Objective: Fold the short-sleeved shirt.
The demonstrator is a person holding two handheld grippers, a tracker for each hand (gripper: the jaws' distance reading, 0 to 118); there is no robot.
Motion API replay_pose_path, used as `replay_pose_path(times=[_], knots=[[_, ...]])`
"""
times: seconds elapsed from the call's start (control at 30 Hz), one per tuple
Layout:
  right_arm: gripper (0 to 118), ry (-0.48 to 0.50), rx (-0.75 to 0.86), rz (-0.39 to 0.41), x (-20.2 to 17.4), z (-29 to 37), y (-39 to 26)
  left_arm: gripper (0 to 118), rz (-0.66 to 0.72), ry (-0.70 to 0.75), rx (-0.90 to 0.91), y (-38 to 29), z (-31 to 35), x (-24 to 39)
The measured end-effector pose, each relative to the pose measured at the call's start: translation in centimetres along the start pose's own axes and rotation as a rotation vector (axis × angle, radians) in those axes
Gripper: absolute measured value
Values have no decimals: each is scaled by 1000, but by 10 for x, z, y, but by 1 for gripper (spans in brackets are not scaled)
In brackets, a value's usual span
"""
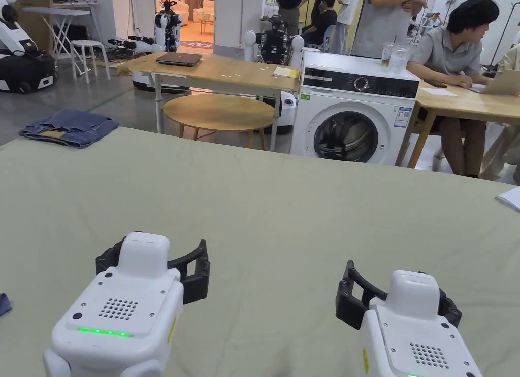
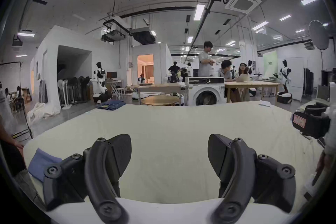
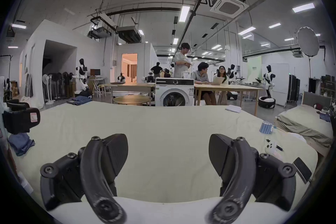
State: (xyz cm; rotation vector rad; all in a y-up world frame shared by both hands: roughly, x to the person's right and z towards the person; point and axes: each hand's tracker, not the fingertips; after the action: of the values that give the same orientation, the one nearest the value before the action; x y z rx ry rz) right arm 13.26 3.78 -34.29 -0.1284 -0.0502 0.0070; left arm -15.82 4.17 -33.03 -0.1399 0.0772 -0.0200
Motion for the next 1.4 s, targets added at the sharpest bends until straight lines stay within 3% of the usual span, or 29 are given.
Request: replay_pose_path(times=[0.17, 0.27, 0.43, 0.8, 1.0, 1.2, 1.4], knots=[[94, 66, -13, -38, 2, -3, 7, 87, -2, 45, 30, -5, 1, 3], [94, -14, -52, 6, -4, -10, 8, 87, -17, 73, 23, -7, -1, 4], [94, -15, -34, 24, -3, -14, 4, 87, -24, 64, 24, -7, -2, 1], [94, 39, -99, -101, 5, -26, 12, 88, 163, -45, 40, -7, -8, -25], [94, 10, -117, -85, 3, -26, 15, 88, 74, -27, 66, -6, -9, -22], [94, 39, -147, -110, 4, -28, 19, 88, 99, -12, 36, -3, -10, -24], [94, 4, -145, -49, -6, -26, 16, 88, 108, 10, 3, -5, -12, -26]])
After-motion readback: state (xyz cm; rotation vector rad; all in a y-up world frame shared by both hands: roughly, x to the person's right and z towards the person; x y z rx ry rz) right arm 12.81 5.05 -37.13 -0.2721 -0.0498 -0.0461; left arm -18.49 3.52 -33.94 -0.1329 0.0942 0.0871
